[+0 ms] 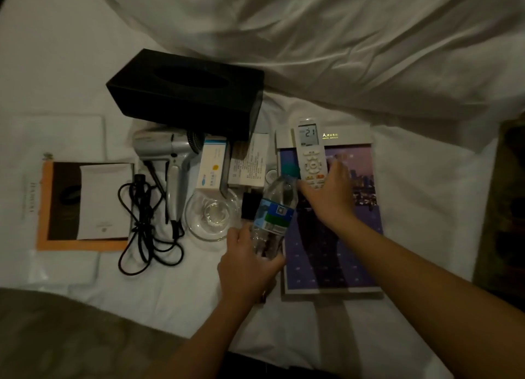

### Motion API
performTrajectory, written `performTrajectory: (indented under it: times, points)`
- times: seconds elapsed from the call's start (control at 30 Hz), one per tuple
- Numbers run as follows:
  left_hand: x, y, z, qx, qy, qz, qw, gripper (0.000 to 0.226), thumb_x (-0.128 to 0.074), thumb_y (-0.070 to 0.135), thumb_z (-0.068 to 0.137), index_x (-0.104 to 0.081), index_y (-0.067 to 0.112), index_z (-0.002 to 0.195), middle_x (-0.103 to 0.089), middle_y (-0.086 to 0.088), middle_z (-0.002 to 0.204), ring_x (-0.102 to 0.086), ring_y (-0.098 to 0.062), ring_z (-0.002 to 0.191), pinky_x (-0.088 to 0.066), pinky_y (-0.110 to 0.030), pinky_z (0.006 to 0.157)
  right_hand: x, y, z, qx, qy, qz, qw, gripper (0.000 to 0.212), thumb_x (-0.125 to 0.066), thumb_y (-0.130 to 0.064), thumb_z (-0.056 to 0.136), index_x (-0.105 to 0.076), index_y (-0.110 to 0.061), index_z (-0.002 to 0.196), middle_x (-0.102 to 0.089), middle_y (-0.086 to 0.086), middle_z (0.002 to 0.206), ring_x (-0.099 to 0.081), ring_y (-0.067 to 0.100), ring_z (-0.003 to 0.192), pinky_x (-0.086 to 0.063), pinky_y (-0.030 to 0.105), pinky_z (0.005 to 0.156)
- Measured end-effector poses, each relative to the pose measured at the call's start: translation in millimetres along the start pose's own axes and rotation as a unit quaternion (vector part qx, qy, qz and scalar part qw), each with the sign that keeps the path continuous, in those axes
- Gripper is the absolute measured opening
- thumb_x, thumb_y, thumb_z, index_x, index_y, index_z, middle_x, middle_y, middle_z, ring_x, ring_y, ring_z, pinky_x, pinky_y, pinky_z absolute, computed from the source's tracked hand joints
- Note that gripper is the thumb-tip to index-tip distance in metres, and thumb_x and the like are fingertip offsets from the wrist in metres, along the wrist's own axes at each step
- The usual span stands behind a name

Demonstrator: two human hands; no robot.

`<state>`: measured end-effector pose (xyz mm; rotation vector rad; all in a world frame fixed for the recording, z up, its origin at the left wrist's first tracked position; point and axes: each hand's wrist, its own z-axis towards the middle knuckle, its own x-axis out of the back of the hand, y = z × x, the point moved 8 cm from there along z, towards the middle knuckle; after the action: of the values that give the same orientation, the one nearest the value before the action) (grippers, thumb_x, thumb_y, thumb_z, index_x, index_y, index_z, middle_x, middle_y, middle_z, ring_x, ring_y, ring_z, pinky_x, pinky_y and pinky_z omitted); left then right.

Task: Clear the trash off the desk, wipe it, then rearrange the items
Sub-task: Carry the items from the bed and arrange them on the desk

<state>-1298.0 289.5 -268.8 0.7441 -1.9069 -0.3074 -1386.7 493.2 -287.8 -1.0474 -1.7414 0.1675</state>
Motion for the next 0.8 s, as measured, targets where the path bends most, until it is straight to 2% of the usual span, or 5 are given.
performTrajectory:
  times: [0.17, 0.27, 0.47, 0.67, 0.8]
  points:
    - [11.4, -11.9, -10.4, -0.013, 0.021, -0.029, 0.999, 0.074, -0.065, 0.060, 0.058, -0.053, 0.023, 0.121, -0.044, 0.011, 0.102, -0.055, -0.008, 0.082, -0.045, -0.023, 0.063, -10.5, 12.7, -1.4, -0.063, -0.060, -0.017, 0.996, 0.076, -0.084, -0.034, 0.066, -0.041, -0.006, 0.122, -0.049, 0.012, 0.122, -0.052, 0.030, 0.111, -0.053, 0.044, 0.084]
    - [21.7, -30.9, -17.6, 0.036, 0.019, -0.062, 0.997, 0.064, -0.079, 0.040, 0.061, -0.051, 0.025, 0.118, -0.044, 0.010, 0.101, -0.052, -0.006, 0.086, -0.038, -0.016, 0.067, -10.2, 18.9, -26.4, -0.083, -0.081, 0.052, 0.992, 0.066, -0.082, -0.023, 0.069, -0.038, -0.009, 0.116, -0.051, 0.007, 0.113, -0.053, 0.021, 0.097, -0.050, 0.029, 0.070]
    - [55.5, -72.2, -22.0, 0.125, 0.117, -0.188, 0.967, 0.047, -0.085, 0.016, 0.065, -0.054, 0.017, 0.101, -0.048, 0.001, 0.097, -0.055, -0.015, 0.086, -0.046, -0.027, 0.076, -47.0, 8.9, -83.8, -0.156, -0.124, 0.247, 0.948, 0.049, -0.072, -0.010, 0.080, -0.036, -0.017, 0.112, -0.049, -0.009, 0.095, -0.050, 0.001, 0.077, -0.043, 0.012, 0.053]
    - [58.8, -96.0, 7.3, 0.151, 0.107, -0.333, 0.925, 0.068, -0.083, 0.046, 0.052, -0.059, 0.024, 0.112, -0.061, -0.007, 0.115, -0.064, -0.016, 0.099, -0.055, -0.029, 0.081, -89.1, -23.2, -90.4, -0.178, -0.111, 0.317, 0.925, 0.049, -0.071, -0.013, 0.082, -0.035, -0.017, 0.113, -0.051, -0.005, 0.101, -0.053, 0.004, 0.083, -0.044, 0.014, 0.060]
    - [43.0, -95.5, 20.1, 0.196, 0.026, -0.428, 0.882, 0.089, -0.089, 0.041, 0.050, -0.049, 0.019, 0.126, -0.065, -0.005, 0.116, -0.065, -0.021, 0.103, -0.055, -0.039, 0.086, -105.8, -31.5, -89.3, -0.164, -0.113, 0.233, 0.952, 0.050, -0.073, -0.027, 0.080, -0.037, -0.020, 0.113, -0.041, 0.006, 0.129, -0.042, 0.023, 0.120, -0.047, 0.038, 0.093]
